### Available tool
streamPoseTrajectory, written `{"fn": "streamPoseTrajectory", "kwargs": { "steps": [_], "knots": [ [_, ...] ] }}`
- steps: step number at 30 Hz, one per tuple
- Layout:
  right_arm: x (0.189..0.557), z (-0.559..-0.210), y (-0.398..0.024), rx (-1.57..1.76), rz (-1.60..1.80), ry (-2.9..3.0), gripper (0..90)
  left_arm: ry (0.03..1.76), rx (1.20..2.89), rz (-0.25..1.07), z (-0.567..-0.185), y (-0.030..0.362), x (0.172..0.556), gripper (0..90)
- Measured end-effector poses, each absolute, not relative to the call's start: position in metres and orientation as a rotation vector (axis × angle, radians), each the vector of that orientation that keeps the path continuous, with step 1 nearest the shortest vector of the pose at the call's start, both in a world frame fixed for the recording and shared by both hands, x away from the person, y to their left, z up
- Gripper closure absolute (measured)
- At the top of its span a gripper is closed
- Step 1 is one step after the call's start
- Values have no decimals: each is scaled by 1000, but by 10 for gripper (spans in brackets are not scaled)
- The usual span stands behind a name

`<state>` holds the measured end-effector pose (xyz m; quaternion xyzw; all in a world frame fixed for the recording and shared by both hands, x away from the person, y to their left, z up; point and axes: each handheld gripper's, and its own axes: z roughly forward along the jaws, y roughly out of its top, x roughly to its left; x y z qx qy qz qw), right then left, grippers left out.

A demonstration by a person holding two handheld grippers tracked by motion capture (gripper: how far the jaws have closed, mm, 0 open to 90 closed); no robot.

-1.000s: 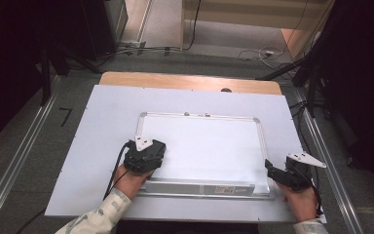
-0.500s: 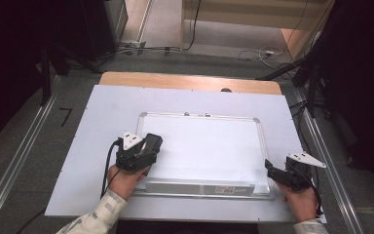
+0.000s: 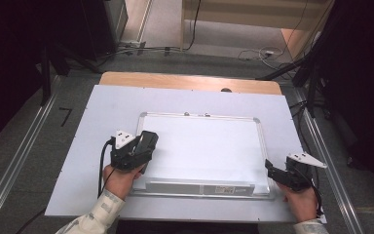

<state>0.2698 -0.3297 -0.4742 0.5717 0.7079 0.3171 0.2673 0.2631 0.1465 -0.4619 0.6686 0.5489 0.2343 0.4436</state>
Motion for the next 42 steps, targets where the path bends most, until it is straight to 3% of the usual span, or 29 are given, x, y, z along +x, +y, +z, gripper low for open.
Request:
{"fn": "streamPoseTrajectory", "kwargs": {
  "steps": [42],
  "knots": [
    [270,-475,-329,1542,849,1912,193,1456,1581,615,-462,151,240,400]
  ]
}}
